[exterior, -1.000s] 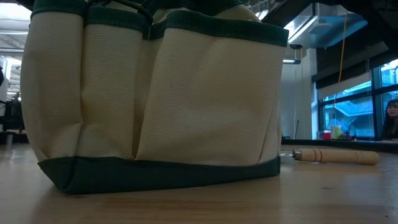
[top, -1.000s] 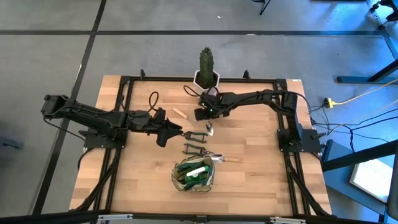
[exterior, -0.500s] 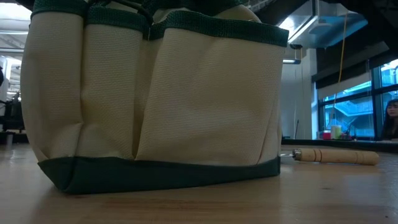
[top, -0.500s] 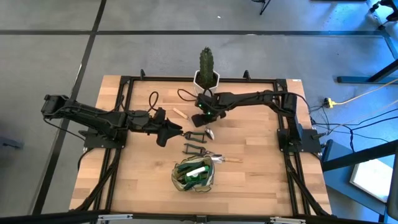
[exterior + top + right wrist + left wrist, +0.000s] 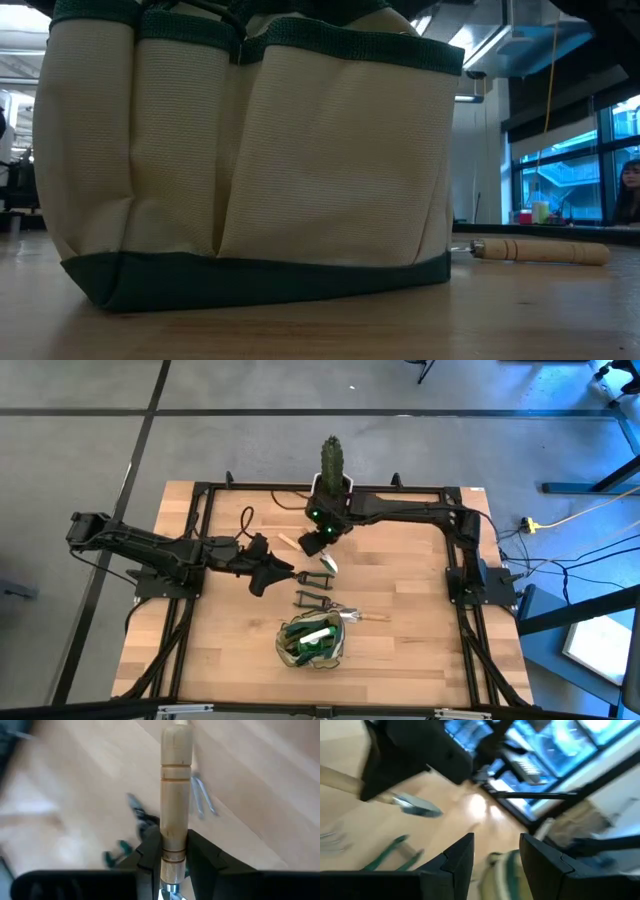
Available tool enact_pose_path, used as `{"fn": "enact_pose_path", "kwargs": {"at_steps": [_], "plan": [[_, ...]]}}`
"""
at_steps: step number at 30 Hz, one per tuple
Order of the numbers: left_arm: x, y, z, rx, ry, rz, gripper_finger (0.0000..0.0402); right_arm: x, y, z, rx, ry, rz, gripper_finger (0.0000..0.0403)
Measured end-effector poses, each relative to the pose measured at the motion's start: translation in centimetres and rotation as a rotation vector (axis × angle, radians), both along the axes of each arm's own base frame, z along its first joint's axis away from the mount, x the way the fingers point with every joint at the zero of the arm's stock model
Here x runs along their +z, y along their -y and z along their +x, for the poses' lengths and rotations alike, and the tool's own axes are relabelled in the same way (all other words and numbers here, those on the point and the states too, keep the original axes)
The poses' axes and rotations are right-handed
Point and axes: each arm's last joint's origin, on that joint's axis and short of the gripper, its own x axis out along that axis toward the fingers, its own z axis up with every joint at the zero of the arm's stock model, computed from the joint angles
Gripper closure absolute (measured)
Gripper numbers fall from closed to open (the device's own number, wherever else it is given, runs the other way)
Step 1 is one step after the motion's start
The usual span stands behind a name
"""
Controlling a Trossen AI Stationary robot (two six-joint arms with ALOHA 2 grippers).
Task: Pick & Place Garden tools in Gardening bag
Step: Put the trowel into the gardening bag
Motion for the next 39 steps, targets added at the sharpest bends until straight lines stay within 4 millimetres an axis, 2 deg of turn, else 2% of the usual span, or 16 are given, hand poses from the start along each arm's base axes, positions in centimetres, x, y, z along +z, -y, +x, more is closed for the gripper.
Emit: {"fn": "enact_pose_path", "kwargs": {"at_steps": [6,11,14,17,24,30,34,39], "plan": [[1.4,0.6,0.0,-0.092,0.143,0.014,0.0249,6.3,-1.1,-1.8,0.042,0.196,-0.072,0.0329],[1.7,0.9,-0.2,-0.094,0.159,0.044,0.0249,11.4,-2.5,-3.7,0.061,0.389,-0.123,0.0329],[1.8,1.0,-0.2,-0.087,0.169,0.048,0.0249,13.6,-3.8,-4.4,0.086,0.499,-0.138,0.0329],[2.0,1.0,-0.2,-0.079,0.188,0.047,0.0249,15.0,-5.2,-4.9,0.118,0.571,-0.139,0.0329],[3.5,1.1,-0.3,-0.078,0.351,0.017,0.0249,16.2,-9.3,-5.8,0.163,0.612,-0.156,0.033],[4.0,1.8,-0.5,-0.089,0.396,-0.008,0.0249,16.6,-13.3,-6.0,0.201,0.655,-0.141,0.033],[4.1,3.1,-0.9,-0.087,0.412,-0.039,0.0249,16.6,-15.9,-6.5,0.192,0.653,-0.142,0.033],[4.1,6.0,-1.8,-0.002,0.409,-0.054,0.0249,16.7,-19.1,-7.5,0.206,0.653,-0.14,0.033]]}}
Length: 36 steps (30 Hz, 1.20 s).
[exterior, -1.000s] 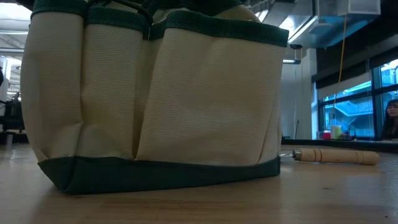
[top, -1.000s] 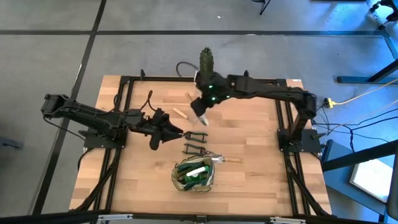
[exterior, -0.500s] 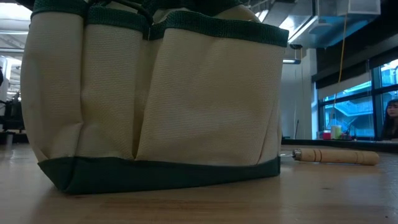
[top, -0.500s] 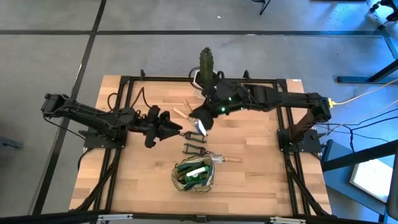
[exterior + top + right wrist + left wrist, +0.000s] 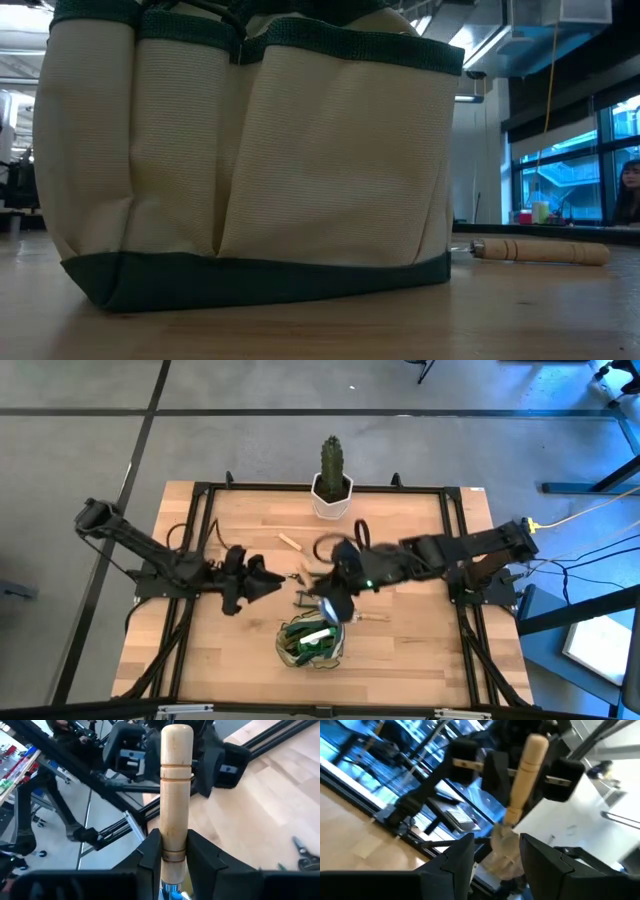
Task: Pick & Place Garden tools in Gardening bag
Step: Put the trowel into the gardening bag
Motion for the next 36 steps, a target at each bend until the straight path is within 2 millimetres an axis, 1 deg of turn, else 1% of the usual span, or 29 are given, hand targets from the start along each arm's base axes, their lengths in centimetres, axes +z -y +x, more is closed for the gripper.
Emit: {"fn": "enact_pose_path", "kwargs": {"at_steps": [4,7,14,18,21,24,29,33,36], "plan": [[-0.3,2.7,-0.3,0.071,-0.055,-0.008,0.0249,-0.3,-2.2,-0.9,-0.025,-0.023,-0.024,0.033],[0.1,4.7,0.3,0.105,-0.076,-0.017,0.0249,-0.4,-3.4,-1.6,-0.054,-0.034,-0.017,0.033],[1.4,9.7,3.4,0.153,-0.112,0.039,0.0249,-0.4,-6.4,-3.3,-0.165,0.009,-0.082,0.033],[1.8,12.2,5.2,0.19,-0.129,0.056,0.0249,-0.5,-7.7,-4.0,-0.195,0.024,-0.097,0.033],[1.9,14.0,6.1,0.21,-0.144,0.06,0.0249,-1.0,-8.5,-4.4,-0.217,0.009,-0.089,0.033],[1.9,15.5,6.6,0.232,-0.157,0.062,0.0249,-1.7,-9.6,-4.7,-0.229,-0.01,-0.099,0.033],[1.9,17.6,6.8,0.294,-0.181,0.061,0.0249,-3.2,-11.7,-4.6,-0.224,-0.024,-0.085,0.033],[2.4,18.9,6.8,0.358,-0.204,0.068,0.025,-4.3,-13.1,-4.6,-0.216,-0.039,-0.092,0.033],[3.0,19.6,6.8,0.402,-0.229,0.092,0.026,-5.2,-14.1,-4.6,-0.21,-0.047,-0.112,0.033]]}}
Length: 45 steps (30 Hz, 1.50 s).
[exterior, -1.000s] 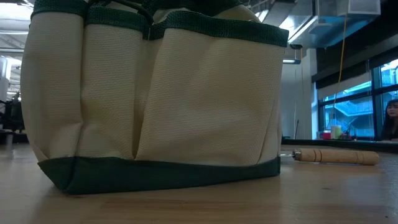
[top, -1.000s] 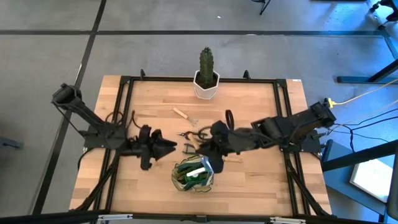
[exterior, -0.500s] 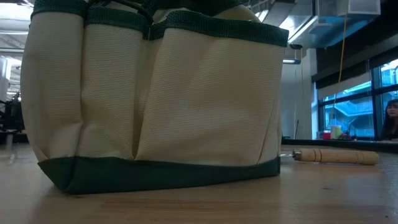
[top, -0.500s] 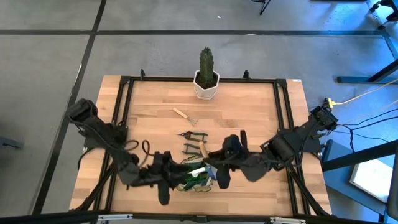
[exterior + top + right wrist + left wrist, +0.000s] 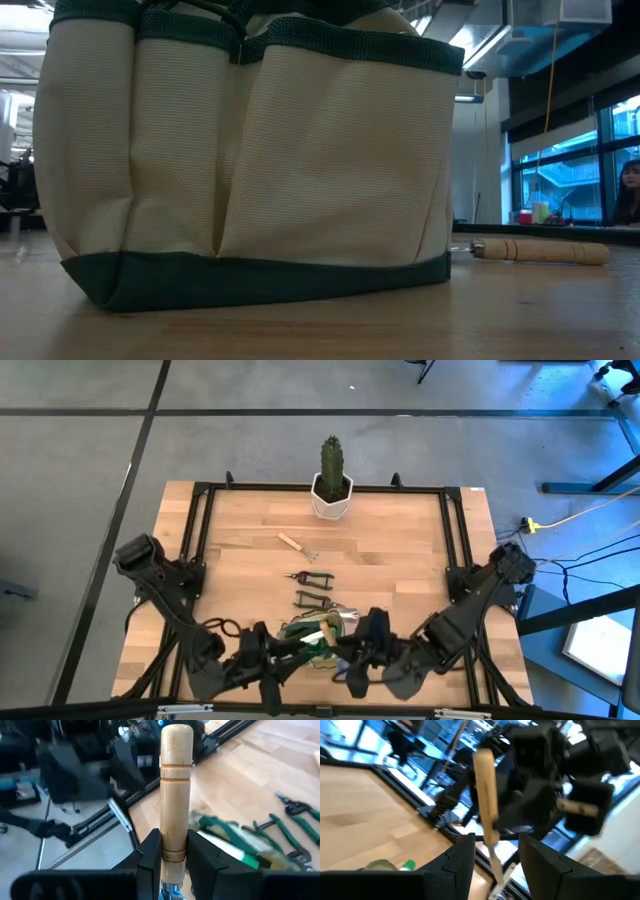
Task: Pick & Place Garden tools in Gardening bag
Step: Put the trowel into the gardening bag
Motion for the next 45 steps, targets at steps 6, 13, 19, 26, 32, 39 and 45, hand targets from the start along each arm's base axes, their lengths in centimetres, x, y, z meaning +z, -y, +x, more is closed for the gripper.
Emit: {"fn": "enact_pose_path", "kwargs": {"at_steps": [6,13,19,26,32,39,45], "plan": [[0.3,0.5,1.2,0.029,-0.066,0.031,0.03,-0.7,-1.0,-0.2,-0.014,0.006,-0.036,0.033],[0.0,-0.3,2.6,0.036,-0.07,0.025,0.0308,-0.8,-1.1,-0.2,-0.034,0.02,-0.045,0.033],[0.4,-1.4,3.8,0.012,-0.054,0.029,0.0281,-0.8,-1.0,-0.1,-0.057,0.029,-0.059,0.033],[0.4,-2.5,4.8,0.039,-0.053,0.028,0.0262,-0.9,-0.6,0.1,-0.068,0.023,-0.065,0.033],[0.4,-3.1,5.3,0.037,-0.053,0.028,0.026,-0.9,-0.3,0.4,-0.077,0.022,-0.065,0.033],[0.4,-3.4,5.5,0.055,-0.057,0.036,0.0261,-0.9,-0.1,0.5,-0.083,0.018,-0.069,0.033],[0.4,-3.9,5.9,0.072,-0.055,0.03,0.0261,-0.9,0.0,0.6,-0.084,0.016,-0.071,0.033]]}}
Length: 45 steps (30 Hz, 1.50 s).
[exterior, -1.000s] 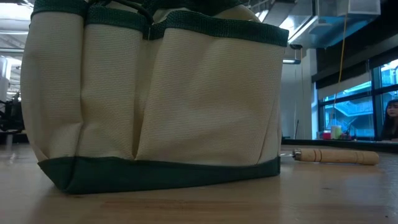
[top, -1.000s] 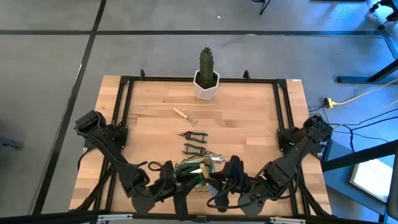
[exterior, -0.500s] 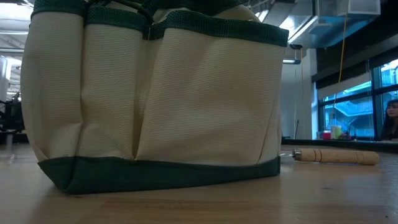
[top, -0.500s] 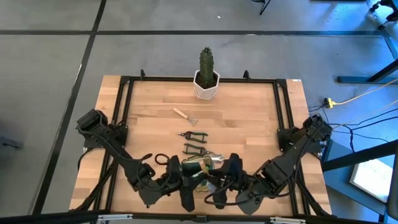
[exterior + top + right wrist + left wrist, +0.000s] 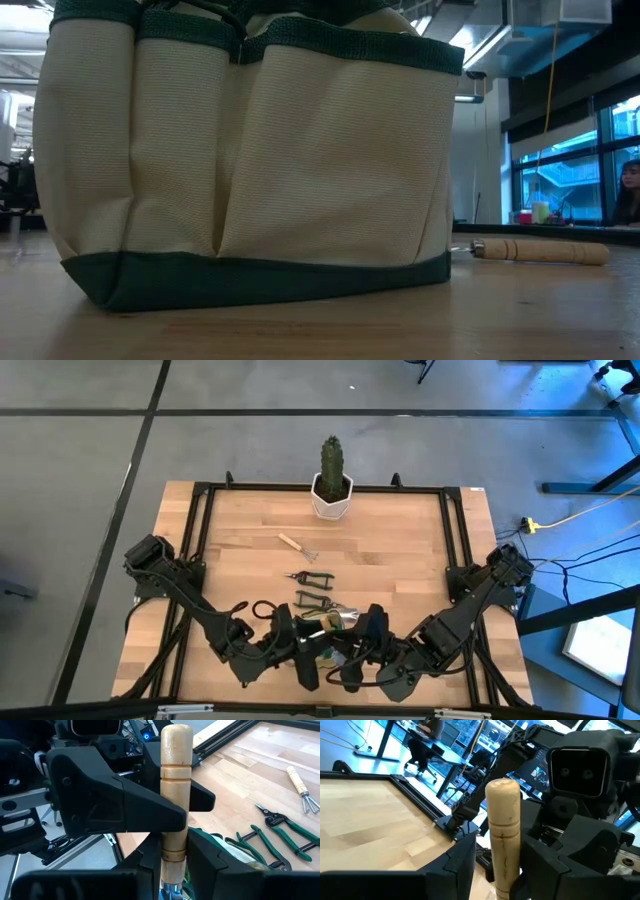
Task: Pick & Place Garden tools in Gardening bag
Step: Put the trowel into the gardening bag
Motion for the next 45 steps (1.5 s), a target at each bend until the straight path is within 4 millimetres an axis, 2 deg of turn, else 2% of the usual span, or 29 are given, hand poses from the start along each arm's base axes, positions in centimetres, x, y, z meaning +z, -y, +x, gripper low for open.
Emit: {"fn": "enact_pose_path", "kwargs": {"at_steps": [7,14,23,28,35,38,41,45], "plan": [[0.0,-0.6,0.6,-0.024,0.006,-0.018,0.027,0.0,0.0,0.0,0.0,-0.001,-0.001,0.033],[0.0,-0.6,0.6,-0.043,0.006,-0.016,0.0338,-0.2,0.1,-0.1,0.0,-0.016,-0.012,0.033],[0.0,-0.6,0.6,-0.038,0.002,-0.012,0.0338,-0.2,0.1,-0.1,0.025,-0.036,-0.037,0.0327],[0.3,-0.6,0.3,-0.048,-0.005,0.007,0.0338,-0.3,-0.1,-0.2,0.119,-0.08,-0.084,0.0297],[2.0,-0.1,-1.3,-0.08,-0.019,0.093,0.0338,-0.2,-1.3,-1.1,0.192,-0.098,-0.005,0.024],[2.7,0.0,-1.9,-0.161,-0.03,0.117,0.0338,0.0,-1.8,-1.5,0.216,-0.091,0.045,0.0225],[2.1,0.5,-2.2,-0.255,-0.081,0.156,0.0338,0.4,-2.3,-2.3,0.265,-0.094,0.049,0.022],[1.2,1.1,-2.6,-0.342,-0.155,0.177,0.0338,1.0,-3.5,-4.0,0.35,-0.077,-0.063,0.022]]}}
